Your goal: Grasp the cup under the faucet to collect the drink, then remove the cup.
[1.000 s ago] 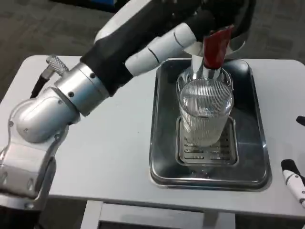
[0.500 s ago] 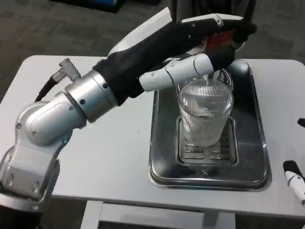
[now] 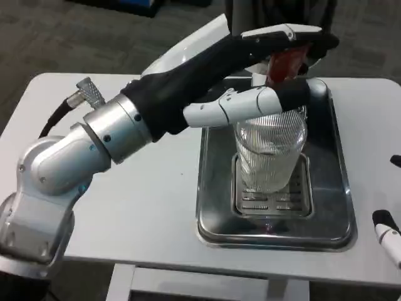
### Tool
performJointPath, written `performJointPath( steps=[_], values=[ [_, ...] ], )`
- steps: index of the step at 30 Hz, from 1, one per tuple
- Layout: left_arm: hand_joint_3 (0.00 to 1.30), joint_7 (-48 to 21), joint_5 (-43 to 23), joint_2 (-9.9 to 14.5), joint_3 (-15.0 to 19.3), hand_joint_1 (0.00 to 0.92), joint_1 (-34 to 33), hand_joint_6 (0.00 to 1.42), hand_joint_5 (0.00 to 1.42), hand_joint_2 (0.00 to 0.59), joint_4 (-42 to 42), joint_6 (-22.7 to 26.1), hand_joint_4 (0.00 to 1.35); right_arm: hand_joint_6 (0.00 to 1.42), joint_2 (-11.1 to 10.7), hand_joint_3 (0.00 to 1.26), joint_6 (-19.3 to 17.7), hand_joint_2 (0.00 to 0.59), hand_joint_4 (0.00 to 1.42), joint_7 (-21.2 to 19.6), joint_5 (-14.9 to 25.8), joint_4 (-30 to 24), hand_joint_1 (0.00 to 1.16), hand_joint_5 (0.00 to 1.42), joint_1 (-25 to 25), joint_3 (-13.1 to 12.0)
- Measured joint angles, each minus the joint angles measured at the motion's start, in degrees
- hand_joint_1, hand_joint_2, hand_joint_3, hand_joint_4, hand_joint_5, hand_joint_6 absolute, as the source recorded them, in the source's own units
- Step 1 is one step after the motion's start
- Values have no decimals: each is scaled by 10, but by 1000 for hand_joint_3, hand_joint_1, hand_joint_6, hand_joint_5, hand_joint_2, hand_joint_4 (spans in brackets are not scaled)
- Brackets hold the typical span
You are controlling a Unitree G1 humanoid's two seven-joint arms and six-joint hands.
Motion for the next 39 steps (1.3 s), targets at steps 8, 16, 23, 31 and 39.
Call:
performJointPath(
  steps=[8,16,23,31,39],
  values=[
    [246,0,1,5,-4,0,4,229,277,68,2,-15,186,1,-9,63,13,484,0,0,14,1,336,0,-7,-1],
    [246,-1,1,7,-4,0,4,228,272,68,11,-31,177,5,-12,56,31,484,0,0,17,4,334,0,-21,5],
    [246,-3,0,13,-6,0,4,228,268,68,23,-49,175,25,-11,55,50,484,0,-1,51,12,332,0,-33,9],
    [246,-3,0,19,-12,0,-2,226,266,70,39,-72,174,31,-11,45,64,470,0,-14,94,24,325,0,-39,5],
    [239,-3,-1,23,-15,0,-3,224,266,69,47,-86,174,57,-9,15,66,459,0,-43,161,34,314,0,-40,-4]
  ],
)
